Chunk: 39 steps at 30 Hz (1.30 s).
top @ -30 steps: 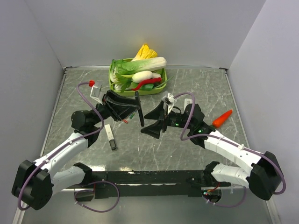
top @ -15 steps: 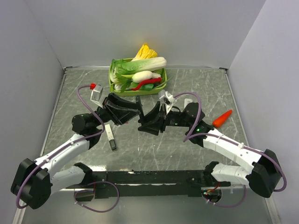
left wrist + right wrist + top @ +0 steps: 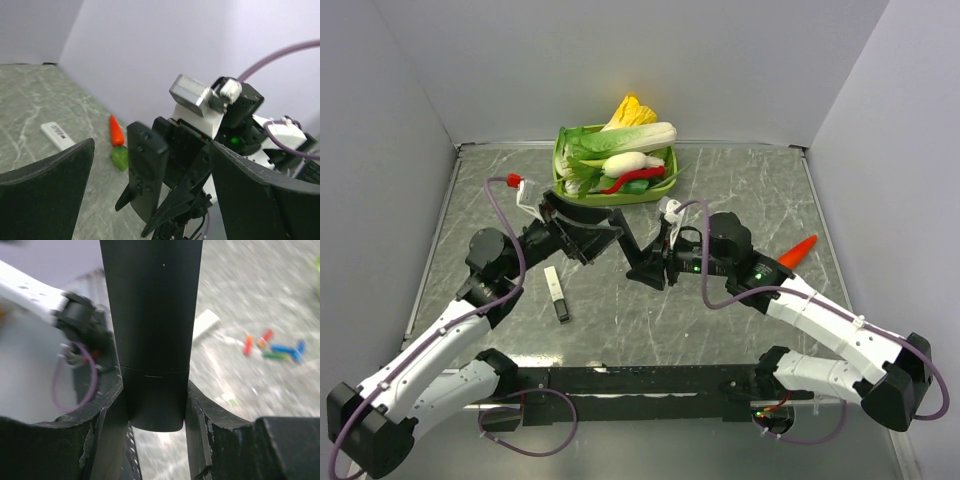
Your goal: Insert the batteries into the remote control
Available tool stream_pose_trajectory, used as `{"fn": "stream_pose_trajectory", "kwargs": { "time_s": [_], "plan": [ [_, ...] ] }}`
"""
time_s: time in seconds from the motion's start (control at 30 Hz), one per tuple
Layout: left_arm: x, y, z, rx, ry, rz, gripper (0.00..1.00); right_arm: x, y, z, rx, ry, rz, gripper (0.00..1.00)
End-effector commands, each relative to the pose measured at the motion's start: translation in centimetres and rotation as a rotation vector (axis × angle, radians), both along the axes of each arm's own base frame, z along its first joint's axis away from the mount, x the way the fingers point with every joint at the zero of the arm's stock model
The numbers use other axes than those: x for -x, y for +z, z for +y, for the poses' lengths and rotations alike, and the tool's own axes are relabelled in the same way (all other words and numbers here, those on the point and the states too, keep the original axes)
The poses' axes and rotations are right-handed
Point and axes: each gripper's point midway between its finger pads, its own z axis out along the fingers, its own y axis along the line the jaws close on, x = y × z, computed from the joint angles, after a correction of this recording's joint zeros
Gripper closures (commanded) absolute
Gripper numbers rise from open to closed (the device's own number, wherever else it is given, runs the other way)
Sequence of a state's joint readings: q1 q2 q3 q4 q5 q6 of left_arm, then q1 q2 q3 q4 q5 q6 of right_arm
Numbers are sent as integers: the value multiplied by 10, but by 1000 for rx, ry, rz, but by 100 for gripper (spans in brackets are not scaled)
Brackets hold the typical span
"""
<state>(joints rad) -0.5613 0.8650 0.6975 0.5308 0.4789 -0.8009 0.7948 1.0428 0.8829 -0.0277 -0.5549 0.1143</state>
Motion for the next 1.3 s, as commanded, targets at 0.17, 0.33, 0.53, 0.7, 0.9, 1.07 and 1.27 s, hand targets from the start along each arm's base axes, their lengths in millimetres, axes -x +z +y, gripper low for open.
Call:
{"fn": "stream_pose_trajectory", "kwargs": {
  "time_s": [0.17, 0.33, 0.53, 0.7, 0.9, 1.07, 1.27],
  "plan": [
    [-30, -29, -1, -105, 225, 231, 3, -28, -11, -18, 254, -181, -102, 100],
    [-38, -49, -12, -140, 269, 321, 11, -32, -13, -11, 293, -196, -113, 100],
    [-37, -49, -12, -79, 302, 350, 33, -42, -23, -12, 347, -253, -108, 100],
    [-40, -55, -12, -52, 316, 354, 60, -40, -25, -5, 337, -236, -99, 100],
    [-44, -64, -4, -55, 370, 399, 99, -36, -24, -2, 300, -230, -81, 87],
    [-47, -78, 10, -45, 442, 475, 99, -37, -17, -8, 257, -245, -125, 43],
    [-46, -82, 9, -26, 440, 541, 99, -39, -8, -6, 204, -241, -183, 32]
  ]
}}
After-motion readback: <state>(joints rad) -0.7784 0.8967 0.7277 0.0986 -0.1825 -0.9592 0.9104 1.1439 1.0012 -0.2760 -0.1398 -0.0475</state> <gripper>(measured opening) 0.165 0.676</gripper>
